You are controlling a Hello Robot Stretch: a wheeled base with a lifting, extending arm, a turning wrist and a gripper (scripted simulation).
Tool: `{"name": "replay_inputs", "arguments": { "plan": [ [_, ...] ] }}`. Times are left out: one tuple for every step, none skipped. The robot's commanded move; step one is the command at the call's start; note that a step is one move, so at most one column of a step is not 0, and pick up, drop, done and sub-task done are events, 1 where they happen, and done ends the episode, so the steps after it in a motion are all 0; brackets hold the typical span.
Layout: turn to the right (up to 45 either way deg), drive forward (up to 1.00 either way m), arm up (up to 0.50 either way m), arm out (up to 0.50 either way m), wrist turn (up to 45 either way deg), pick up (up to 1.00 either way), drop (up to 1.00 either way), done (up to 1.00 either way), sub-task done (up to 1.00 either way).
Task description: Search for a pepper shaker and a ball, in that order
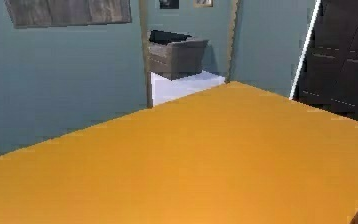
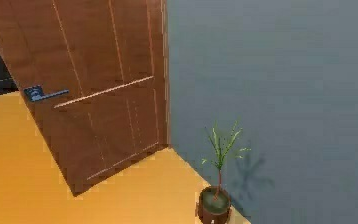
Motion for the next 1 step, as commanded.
{"name": "replay_inputs", "arguments": {
  "plan": [
    [0.0, 1.00, 0.00, 0.00, 0.0, 0.00, 0.00, 0.00, 0.00]
  ]
}}
